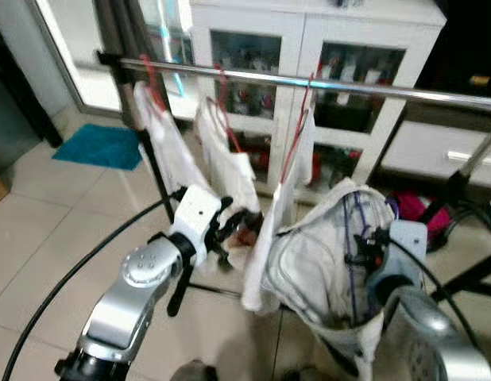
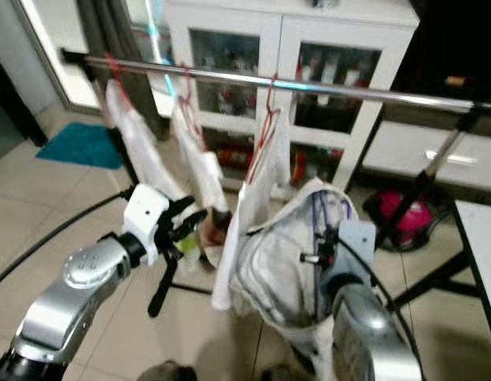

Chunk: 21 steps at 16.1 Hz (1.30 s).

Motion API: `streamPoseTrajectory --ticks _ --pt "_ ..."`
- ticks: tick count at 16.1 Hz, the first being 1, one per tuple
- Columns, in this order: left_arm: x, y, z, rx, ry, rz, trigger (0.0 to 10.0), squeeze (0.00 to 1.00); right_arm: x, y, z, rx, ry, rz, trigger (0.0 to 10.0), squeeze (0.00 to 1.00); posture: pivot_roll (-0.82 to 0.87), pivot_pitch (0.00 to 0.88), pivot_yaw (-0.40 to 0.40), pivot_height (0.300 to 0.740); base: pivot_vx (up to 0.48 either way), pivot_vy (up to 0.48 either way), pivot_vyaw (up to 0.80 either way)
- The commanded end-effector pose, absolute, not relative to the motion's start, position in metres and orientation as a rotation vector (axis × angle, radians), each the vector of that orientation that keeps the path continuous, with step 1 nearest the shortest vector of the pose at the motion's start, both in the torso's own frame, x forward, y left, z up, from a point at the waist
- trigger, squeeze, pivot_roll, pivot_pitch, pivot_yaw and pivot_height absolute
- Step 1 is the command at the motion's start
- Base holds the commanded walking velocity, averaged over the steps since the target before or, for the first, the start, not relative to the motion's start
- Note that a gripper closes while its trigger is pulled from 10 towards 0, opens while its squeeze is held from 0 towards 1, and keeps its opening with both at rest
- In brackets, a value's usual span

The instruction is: Hang hanger

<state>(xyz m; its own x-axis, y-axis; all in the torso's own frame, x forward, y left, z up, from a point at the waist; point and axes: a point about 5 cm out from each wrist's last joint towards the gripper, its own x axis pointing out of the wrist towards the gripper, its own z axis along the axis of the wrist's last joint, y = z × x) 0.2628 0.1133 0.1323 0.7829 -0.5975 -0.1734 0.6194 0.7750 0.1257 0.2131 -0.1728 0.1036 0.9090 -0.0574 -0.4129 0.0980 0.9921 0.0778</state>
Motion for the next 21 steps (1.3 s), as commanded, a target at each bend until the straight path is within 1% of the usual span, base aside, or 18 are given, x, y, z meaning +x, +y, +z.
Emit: streamPoseTrajectory --ticks 1,4,6,12,13,14,16,17,18,19,20,21 --pt "0.262 0.115 0.133 0.178 0.127 -0.647 10.0 0.0 0.217 -0.171 0.117 0.105 0.34 -0.064 0.0 0.0 -0.06 0.008 0.007 0.74 -0.266 0.0 0.0" --pt "0.263 0.115 0.133 0.177 0.126 -0.649 10.0 0.0 0.216 -0.169 0.116 0.098 0.351 -0.045 0.2 0.0 -0.06 0.006 0.008 0.74 -0.266 0.0 0.0" --pt "0.263 0.115 0.133 0.175 0.124 -0.65 10.0 0.0 0.215 -0.169 0.116 0.101 0.349 -0.047 0.0 0.0 -0.06 0.006 0.008 0.74 -0.27 0.0 0.0" --pt "0.264 0.114 0.133 0.177 0.122 -0.653 10.0 0.0 0.216 -0.167 0.117 0.097 0.348 -0.019 0.0 0.0 -0.06 0.0 0.0 0.74 -0.268 0.0 0.0" --pt "0.263 0.115 0.133 0.177 0.121 -0.652 10.0 0.0 0.216 -0.166 0.117 0.094 0.348 -0.01 0.3 0.0 -0.07 0.0 -0.001 0.74 -0.251 0.0 0.0" --pt "0.264 0.115 0.133 0.182 0.117 -0.649 10.0 0.0 0.218 -0.163 0.12 0.091 0.33 0.038 0.0 0.0 -0.07 0.0 -0.003 0.74 0.0 0.0 0.0" --pt "0.269 0.116 0.132 0.203 0.119 -0.661 10.0 0.0 0.22 -0.15 0.131 0.068 0.277 0.213 0.0 0.0 -0.06 0.0 -0.005 0.74 0.0 0.0 0.0" --pt "0.271 0.115 0.133 0.227 0.103 -0.695 10.0 0.14 0.219 -0.144 0.136 0.074 0.263 0.297 0.0 0.0 -0.06 0.0 -0.004 0.74 0.0 0.0 0.0" --pt "0.273 0.115 0.13 0.271 0.117 -0.726 10.0 1.0 0.22 -0.14 0.14 0.071 0.258 0.352 0.0 0.0 -0.06 0.0 -0.005 0.74 0.0 0.0 0.0" --pt "0.277 0.115 0.126 0.346 0.133 -0.741 10.0 1.0 0.221 -0.137 0.144 0.06 0.25 0.387 0.0 0.0 -0.07 0.0 -0.003 0.74 0.0 0.0 0.0" --pt "0.284 0.118 0.122 0.448 0.132 -0.706 10.0 1.0 0.224 -0.133 0.151 0.076 0.227 0.419 0.0 0.0 -0.07 0.0 -0.005 0.74 0.0 0.0 0.0" --pt "0.291 0.12 0.121 0.483 0.128 -0.673 10.0 1.0 0.225 -0.13 0.157 0.079 0.208 0.451 0.0 0.0 -0.07 0.0 -0.007 0.74 0.0 0.0 0.0"
